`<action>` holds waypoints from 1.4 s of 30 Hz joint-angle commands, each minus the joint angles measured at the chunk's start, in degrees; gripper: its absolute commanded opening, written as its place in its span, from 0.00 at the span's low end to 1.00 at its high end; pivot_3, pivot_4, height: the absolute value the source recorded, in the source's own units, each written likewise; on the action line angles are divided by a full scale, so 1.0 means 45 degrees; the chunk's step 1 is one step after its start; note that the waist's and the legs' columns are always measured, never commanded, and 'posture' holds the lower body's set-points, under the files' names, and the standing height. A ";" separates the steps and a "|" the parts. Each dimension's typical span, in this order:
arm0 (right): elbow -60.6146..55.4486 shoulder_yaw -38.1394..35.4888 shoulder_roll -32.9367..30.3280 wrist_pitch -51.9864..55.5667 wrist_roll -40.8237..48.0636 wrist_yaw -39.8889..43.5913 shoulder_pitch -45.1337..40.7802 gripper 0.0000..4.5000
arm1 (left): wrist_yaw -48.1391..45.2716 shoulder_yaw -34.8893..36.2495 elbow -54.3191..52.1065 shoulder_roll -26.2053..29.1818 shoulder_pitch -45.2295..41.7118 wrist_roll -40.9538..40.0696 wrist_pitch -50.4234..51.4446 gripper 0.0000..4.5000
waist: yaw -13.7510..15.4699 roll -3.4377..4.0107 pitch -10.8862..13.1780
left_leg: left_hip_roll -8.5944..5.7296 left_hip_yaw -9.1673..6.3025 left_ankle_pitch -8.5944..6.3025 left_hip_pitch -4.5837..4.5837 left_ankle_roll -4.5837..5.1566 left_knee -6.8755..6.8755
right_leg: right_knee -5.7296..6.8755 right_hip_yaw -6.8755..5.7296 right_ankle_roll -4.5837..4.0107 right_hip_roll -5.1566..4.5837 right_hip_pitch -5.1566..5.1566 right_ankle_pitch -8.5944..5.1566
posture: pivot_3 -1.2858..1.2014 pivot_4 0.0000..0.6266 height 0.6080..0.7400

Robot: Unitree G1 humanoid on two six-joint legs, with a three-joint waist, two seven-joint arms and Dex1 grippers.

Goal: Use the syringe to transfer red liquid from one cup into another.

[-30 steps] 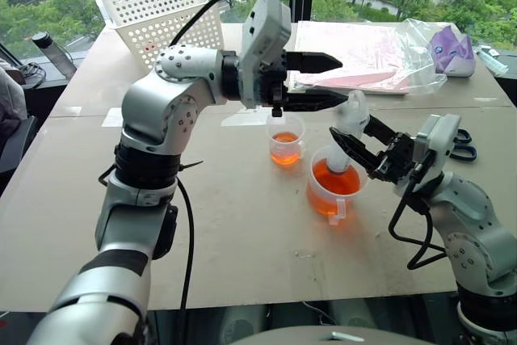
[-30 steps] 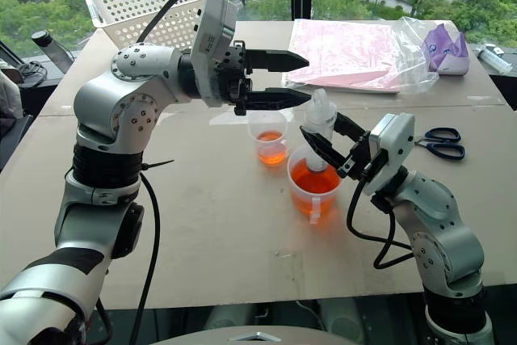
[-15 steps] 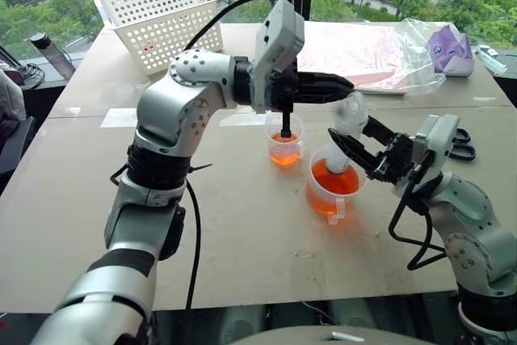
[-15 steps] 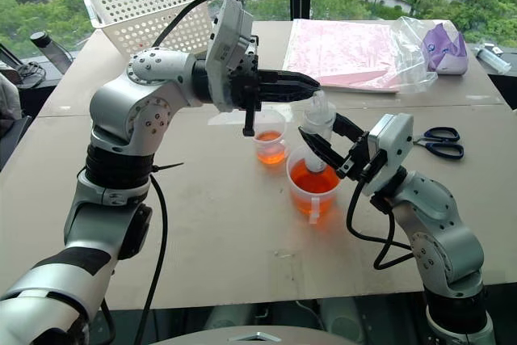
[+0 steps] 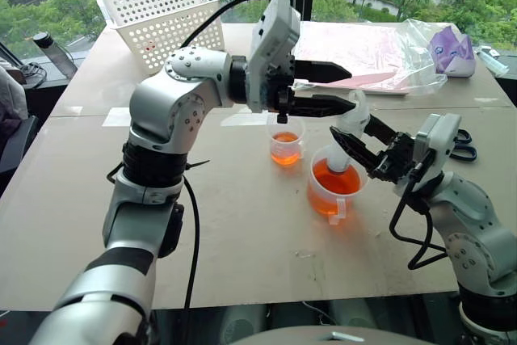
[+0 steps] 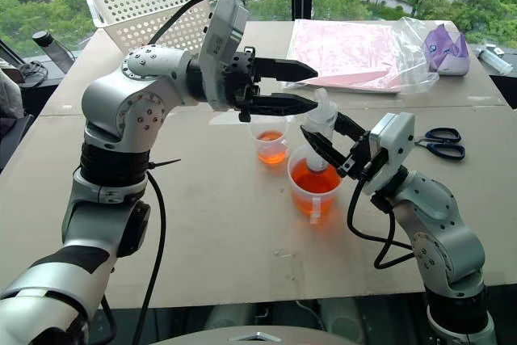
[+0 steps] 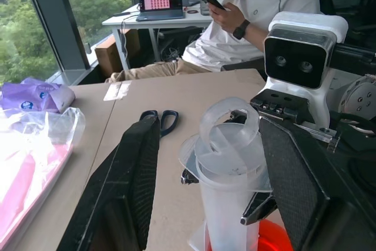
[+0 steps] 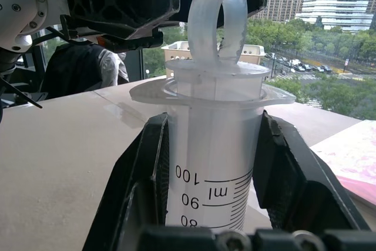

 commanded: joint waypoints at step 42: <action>-0.0073 0.0422 0.0331 -0.0624 0.0104 -0.0259 0.0644 0.33 | 0.1128 0.0465 -0.0085 -0.1109 -0.0988 0.0314 -0.0146 0.00 | -0.0001 0.0000 0.0000 | 0.0000 -0.0001 0.0000 0.0000 0.0000 0.0002 | -0.0002 -0.0001 0.0000 0.0001 0.0004 0.0000 | 0.52 0.24 1.00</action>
